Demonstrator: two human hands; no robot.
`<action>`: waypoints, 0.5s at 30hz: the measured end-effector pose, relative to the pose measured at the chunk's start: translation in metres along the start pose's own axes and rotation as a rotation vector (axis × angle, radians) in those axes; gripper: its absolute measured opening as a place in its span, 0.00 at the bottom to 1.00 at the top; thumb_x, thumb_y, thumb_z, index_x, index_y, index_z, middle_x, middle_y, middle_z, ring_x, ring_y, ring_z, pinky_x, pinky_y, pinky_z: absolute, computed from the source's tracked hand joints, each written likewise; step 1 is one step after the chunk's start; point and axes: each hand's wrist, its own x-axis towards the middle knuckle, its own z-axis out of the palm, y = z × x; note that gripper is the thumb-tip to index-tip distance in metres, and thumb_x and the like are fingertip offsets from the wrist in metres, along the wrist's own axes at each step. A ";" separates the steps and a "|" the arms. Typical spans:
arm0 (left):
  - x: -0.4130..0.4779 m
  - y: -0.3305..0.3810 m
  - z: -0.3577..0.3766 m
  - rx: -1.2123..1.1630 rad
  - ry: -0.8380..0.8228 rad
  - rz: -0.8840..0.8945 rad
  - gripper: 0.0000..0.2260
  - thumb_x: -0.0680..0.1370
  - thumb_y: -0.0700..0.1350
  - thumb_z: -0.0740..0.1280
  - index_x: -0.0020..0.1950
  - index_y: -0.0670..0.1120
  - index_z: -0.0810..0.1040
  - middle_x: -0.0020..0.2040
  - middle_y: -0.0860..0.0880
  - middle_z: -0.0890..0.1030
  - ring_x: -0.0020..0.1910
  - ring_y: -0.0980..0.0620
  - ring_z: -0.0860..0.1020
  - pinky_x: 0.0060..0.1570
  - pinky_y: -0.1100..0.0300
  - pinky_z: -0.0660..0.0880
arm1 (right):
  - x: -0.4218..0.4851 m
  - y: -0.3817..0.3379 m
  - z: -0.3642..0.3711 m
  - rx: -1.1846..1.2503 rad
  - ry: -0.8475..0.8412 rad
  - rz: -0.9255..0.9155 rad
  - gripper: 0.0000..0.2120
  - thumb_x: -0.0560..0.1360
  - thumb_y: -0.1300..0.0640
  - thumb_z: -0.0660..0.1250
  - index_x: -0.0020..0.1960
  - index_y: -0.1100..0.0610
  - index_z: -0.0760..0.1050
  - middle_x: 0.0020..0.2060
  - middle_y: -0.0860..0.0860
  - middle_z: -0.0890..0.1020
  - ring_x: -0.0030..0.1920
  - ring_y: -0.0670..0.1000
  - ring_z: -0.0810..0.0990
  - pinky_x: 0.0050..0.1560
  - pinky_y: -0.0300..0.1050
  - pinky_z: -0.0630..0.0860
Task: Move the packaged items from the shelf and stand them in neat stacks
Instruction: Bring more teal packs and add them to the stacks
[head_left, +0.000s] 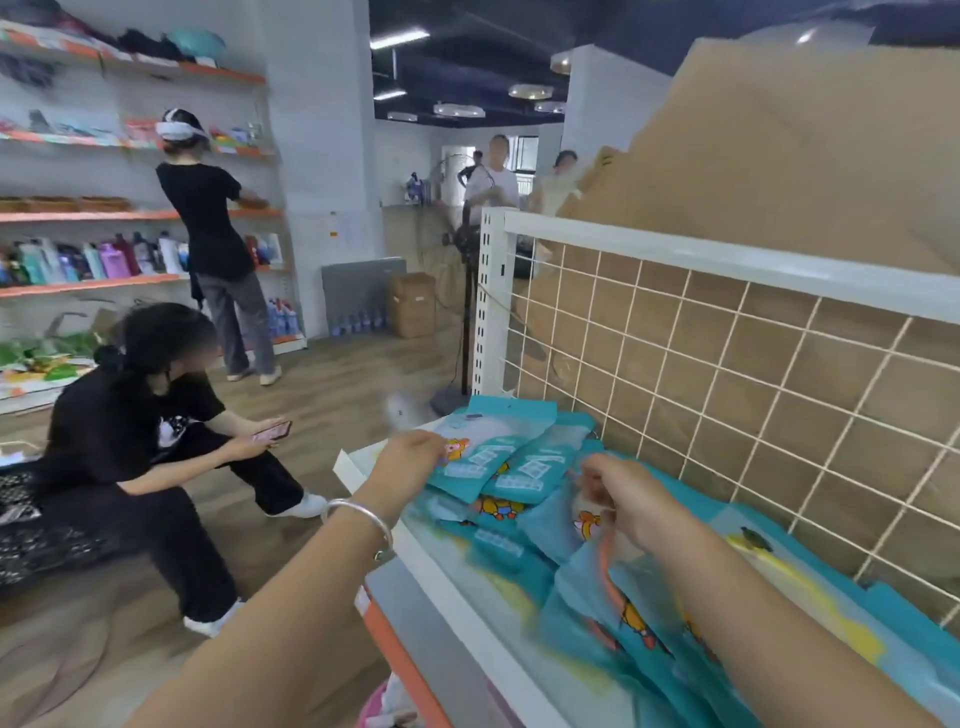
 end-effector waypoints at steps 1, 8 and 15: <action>0.018 -0.003 -0.005 0.038 -0.028 -0.005 0.05 0.71 0.45 0.65 0.40 0.44 0.75 0.41 0.43 0.73 0.42 0.50 0.70 0.34 0.59 0.64 | 0.009 -0.002 0.004 -0.017 0.029 0.008 0.05 0.72 0.60 0.63 0.37 0.55 0.72 0.32 0.52 0.73 0.29 0.49 0.66 0.32 0.41 0.59; 0.133 -0.021 -0.024 0.378 -0.181 -0.024 0.11 0.78 0.39 0.60 0.36 0.44 0.72 0.37 0.45 0.74 0.39 0.47 0.73 0.38 0.56 0.72 | 0.056 -0.014 0.021 -0.207 0.165 0.112 0.08 0.71 0.61 0.63 0.33 0.57 0.68 0.24 0.54 0.68 0.19 0.48 0.58 0.25 0.33 0.52; 0.194 -0.042 -0.010 0.472 -0.368 -0.148 0.11 0.78 0.47 0.64 0.48 0.38 0.77 0.46 0.41 0.78 0.40 0.46 0.73 0.38 0.58 0.71 | 0.066 -0.033 0.035 -0.341 0.167 0.161 0.10 0.75 0.58 0.62 0.36 0.58 0.68 0.18 0.51 0.68 0.13 0.45 0.61 0.21 0.29 0.53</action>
